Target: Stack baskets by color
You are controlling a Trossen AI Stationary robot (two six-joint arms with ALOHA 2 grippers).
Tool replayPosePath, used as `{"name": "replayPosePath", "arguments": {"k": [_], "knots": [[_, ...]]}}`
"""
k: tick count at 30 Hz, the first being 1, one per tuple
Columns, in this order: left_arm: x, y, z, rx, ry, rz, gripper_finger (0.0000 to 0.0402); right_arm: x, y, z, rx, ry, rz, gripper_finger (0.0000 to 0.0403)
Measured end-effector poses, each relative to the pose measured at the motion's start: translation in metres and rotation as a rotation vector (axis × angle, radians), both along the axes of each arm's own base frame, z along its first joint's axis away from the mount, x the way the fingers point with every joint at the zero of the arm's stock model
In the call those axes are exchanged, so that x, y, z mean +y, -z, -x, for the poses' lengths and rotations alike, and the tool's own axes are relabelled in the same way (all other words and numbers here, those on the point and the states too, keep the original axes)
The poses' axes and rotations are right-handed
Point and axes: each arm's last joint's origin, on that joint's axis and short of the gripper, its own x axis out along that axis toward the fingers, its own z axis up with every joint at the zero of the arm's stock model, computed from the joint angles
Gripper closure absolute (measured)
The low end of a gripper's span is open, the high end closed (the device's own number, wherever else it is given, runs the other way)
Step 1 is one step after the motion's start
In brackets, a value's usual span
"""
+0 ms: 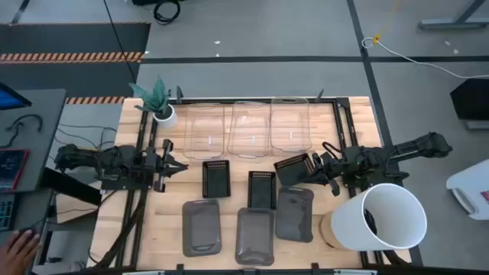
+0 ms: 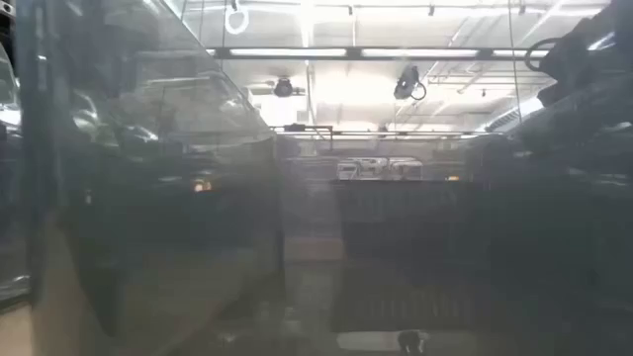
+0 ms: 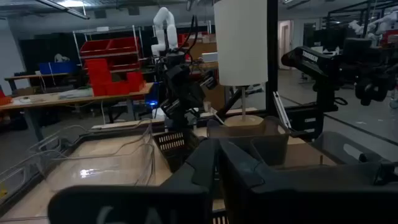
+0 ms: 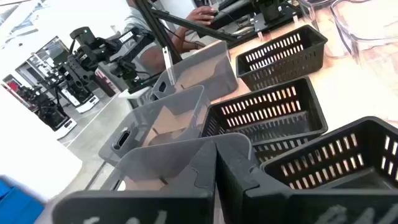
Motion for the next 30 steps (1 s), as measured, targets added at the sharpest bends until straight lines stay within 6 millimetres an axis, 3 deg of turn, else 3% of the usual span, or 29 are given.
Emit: {"name": "replayPosePath", "arguments": {"k": [30], "knots": [[0.0000,0.0000,0.0000,0.000,0.000,0.000,0.0369,0.0000,0.0000,0.0000,0.000,0.000,0.000,0.0390]]}}
